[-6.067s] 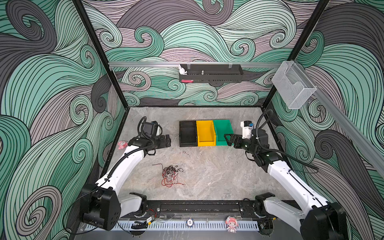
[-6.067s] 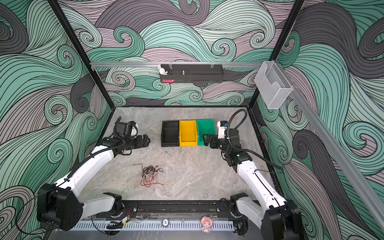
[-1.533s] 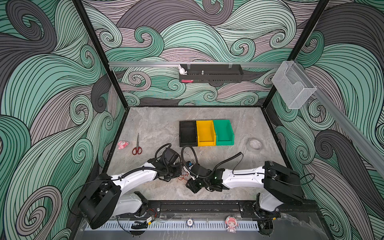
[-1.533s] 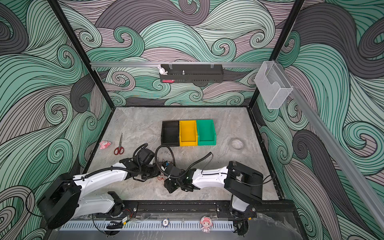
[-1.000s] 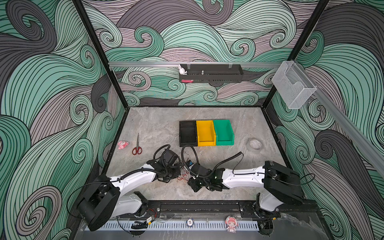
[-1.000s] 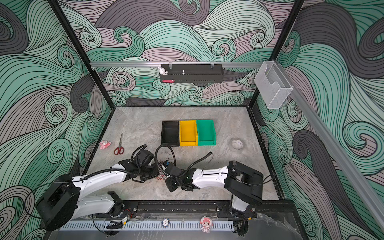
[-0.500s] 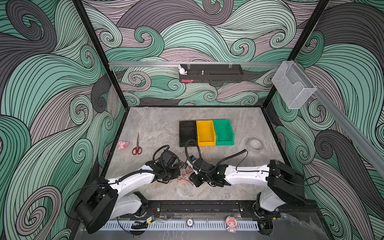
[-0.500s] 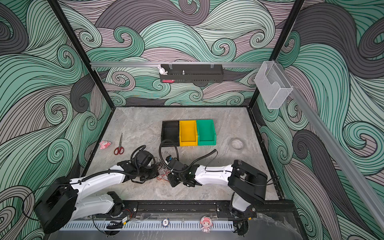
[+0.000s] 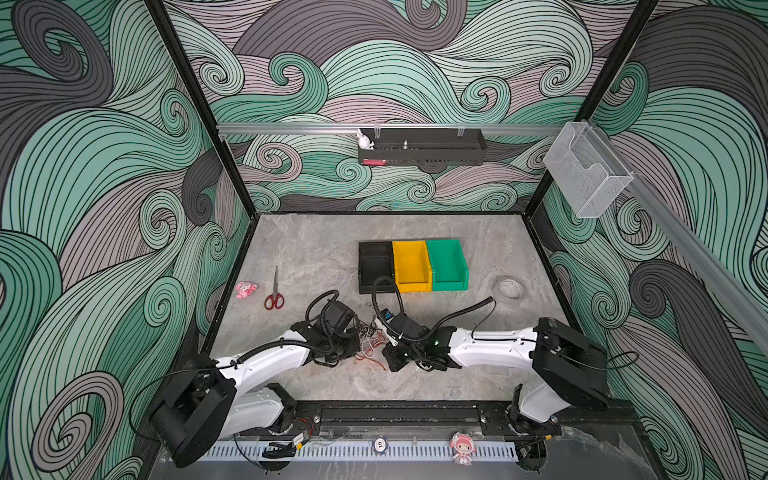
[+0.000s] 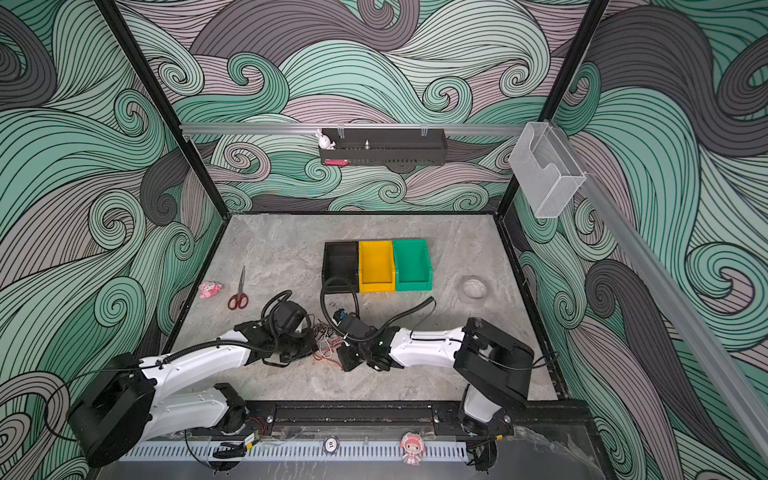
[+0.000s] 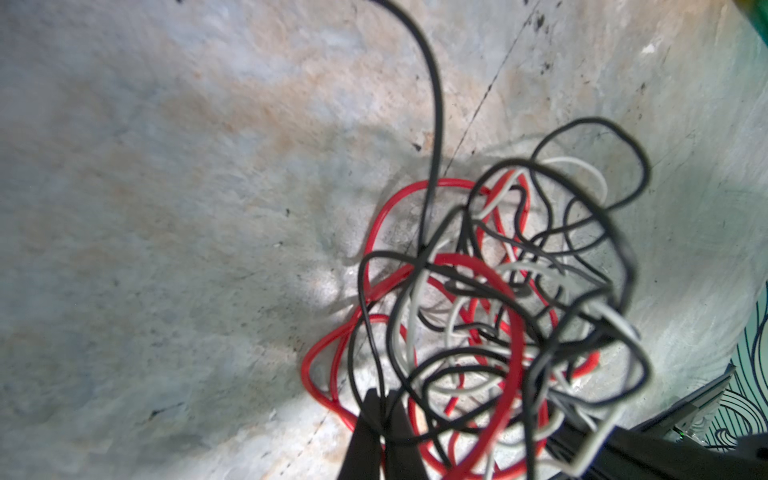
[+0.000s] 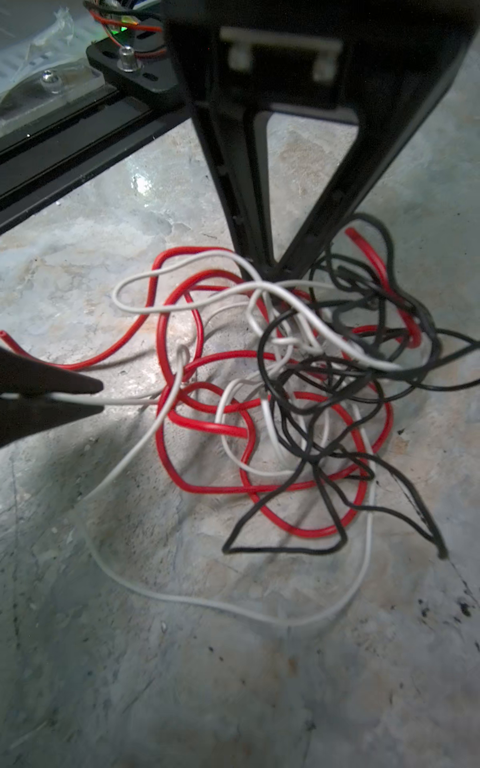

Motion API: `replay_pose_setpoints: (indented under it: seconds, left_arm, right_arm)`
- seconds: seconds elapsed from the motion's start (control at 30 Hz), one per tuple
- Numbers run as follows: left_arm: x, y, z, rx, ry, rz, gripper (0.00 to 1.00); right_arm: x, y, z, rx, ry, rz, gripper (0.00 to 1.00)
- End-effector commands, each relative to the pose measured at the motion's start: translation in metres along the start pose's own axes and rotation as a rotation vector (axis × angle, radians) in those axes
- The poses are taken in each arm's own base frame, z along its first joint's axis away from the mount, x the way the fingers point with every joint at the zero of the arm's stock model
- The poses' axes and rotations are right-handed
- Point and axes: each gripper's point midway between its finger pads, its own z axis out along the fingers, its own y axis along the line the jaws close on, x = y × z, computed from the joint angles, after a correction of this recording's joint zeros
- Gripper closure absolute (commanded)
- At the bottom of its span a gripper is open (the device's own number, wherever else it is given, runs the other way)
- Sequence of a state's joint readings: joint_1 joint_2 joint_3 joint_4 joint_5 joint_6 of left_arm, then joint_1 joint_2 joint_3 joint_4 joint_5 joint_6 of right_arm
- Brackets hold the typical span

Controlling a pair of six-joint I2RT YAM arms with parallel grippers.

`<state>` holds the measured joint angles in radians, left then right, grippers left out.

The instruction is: Untangle the cables

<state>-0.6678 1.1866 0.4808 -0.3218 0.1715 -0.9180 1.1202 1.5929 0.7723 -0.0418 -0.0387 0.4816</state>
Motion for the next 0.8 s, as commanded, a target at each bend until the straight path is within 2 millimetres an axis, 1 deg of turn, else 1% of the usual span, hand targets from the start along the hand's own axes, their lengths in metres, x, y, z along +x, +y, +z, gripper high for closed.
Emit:
replay_pose_setpoints:
  seconds: [0.0, 0.13, 0.23, 0.33, 0.5, 0.63, 0.77]
  left_arm:
    - [-0.003, 0.005, -0.005, -0.016, -0.018, -0.005, 0.94]
    - [-0.004, 0.006, -0.008, -0.020, -0.028, -0.003, 0.93]
    - [-0.005, 0.004, -0.012, -0.018, -0.029, 0.002, 0.82]
    - [-0.006, 0.000, -0.018, -0.005, -0.028, 0.017, 0.72]
    - [-0.009, -0.009, -0.034, 0.003, -0.029, 0.060, 0.55]
    - [-0.016, -0.030, -0.047, 0.086, -0.054, 0.078, 0.39]
    - [-0.028, -0.046, -0.052, 0.139, -0.103, 0.094, 0.33]
  right_arm:
    - [-0.006, -0.020, -0.019, 0.076, -0.042, 0.006, 1.00]
    - [-0.003, -0.042, -0.036, 0.133, -0.067, 0.023, 1.00]
    - [-0.001, -0.051, -0.045, 0.165, -0.074, 0.020, 1.00]
    - [0.001, -0.054, -0.051, 0.170, -0.081, 0.014, 1.00]
    - [-0.003, -0.048, -0.062, 0.141, -0.104, 0.001, 1.00]
    - [-0.011, -0.038, -0.079, 0.098, -0.142, -0.020, 1.00]
    - [-0.018, -0.028, -0.097, 0.046, -0.189, -0.029, 1.00]
